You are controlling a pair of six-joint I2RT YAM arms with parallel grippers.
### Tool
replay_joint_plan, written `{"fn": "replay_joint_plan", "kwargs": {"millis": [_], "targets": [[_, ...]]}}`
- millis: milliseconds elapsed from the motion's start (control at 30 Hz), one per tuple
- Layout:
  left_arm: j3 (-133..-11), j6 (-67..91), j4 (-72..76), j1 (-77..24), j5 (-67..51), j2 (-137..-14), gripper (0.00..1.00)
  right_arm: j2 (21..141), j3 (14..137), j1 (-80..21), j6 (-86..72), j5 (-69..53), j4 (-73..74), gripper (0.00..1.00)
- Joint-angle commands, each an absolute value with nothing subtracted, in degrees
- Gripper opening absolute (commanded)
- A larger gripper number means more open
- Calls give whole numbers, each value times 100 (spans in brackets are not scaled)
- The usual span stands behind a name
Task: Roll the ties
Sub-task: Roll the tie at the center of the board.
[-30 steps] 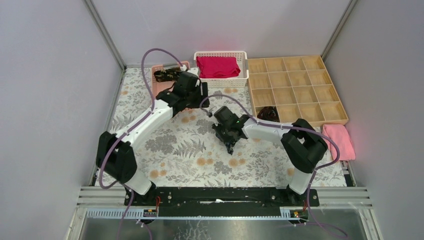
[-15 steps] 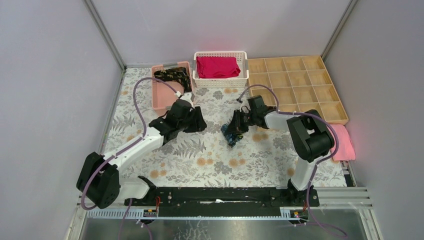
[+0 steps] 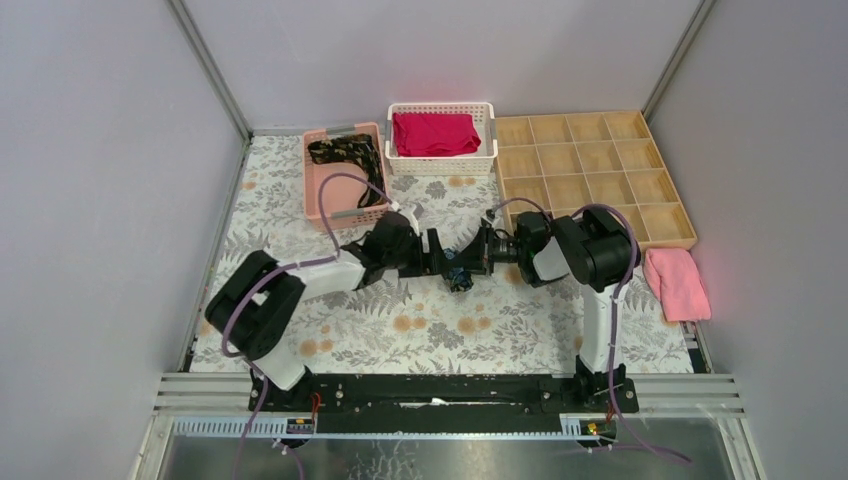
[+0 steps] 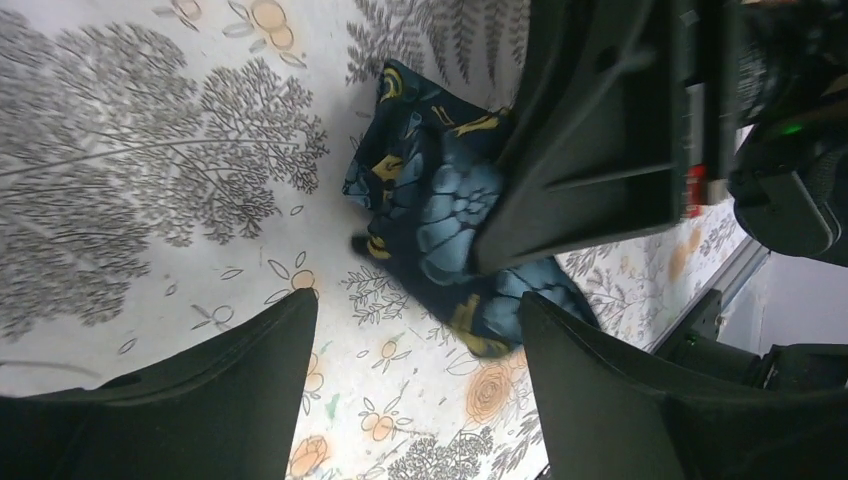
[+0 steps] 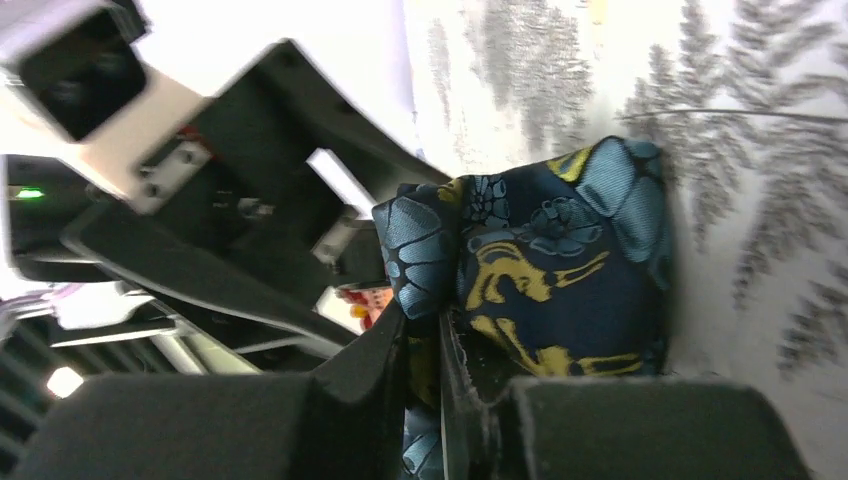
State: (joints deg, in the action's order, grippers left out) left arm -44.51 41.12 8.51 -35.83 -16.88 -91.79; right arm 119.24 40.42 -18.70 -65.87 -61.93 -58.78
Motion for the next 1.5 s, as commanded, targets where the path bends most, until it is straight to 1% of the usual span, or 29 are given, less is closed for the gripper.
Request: {"fn": "replay_joint_plan", "kwargs": {"millis": [0, 33, 67, 267, 367, 467, 567, 700, 833, 967, 1067, 1133, 1233, 1367, 1467], "targets": [[-4519, 4384, 1814, -3754, -1918, -9605, 82, 12777, 3852, -1785, -9099, -6543, -9277, 15], [-4497, 4459, 1907, -3794, -1895, -9689, 83, 12967, 3865, -1766, -9430, -6540, -9692, 15], [-4459, 4529, 2026, -3806, -1875, -9755, 84, 13079, 3856, -1759, -9464, -6520, -9740, 14], [-4161, 5291, 2599, -3885, -1533, -9939, 87, 13080, 3736, -1743, -9189, -6495, -9665, 14], [-4181, 5358, 2637, -3943, -1514, -10006, 86, 13050, 3727, -1742, -9070, -6492, -9549, 14], [-4282, 5117, 2193, -4027, -1239, -9783, 86, 12977, 3738, -1736, -9100, -6456, -9561, 14], [-4337, 4836, 1592, -4034, -815, -9279, 87, 12772, 3740, -1739, -9339, -6426, -9731, 14], [-4536, 4412, 1064, -4034, -369, -8775, 91, 12369, 3705, -1742, -9550, -6473, -9746, 14], [-4815, 4213, 952, -4027, -446, -8904, 91, 11890, 3641, -1746, -9702, -6529, -9729, 14], [-4842, 4548, 998, -4034, -818, -8879, 91, 11506, 3567, -1745, -9701, -6459, -9638, 14], [-5053, 4555, -31, -4092, -435, -8593, 91, 11220, 3554, -1746, -9299, -6426, -9048, 14], [-5308, 4395, -908, -4095, 216, -8287, 91, 10997, 3574, -1749, -8685, -6417, -8131, 13], [-6053, 4074, -2333, -4104, 1266, -7921, 91, 10653, 3665, -1745, -7904, -6294, -7016, 13], [-6740, 3861, -3218, -4121, 1479, -7585, 90, 10118, 3947, -1748, -6813, -6066, -5346, 13], [-6716, 3806, -3384, -4127, 1305, -7417, 90, 9789, 4253, -1744, -5982, -5888, -4129, 13]]}}
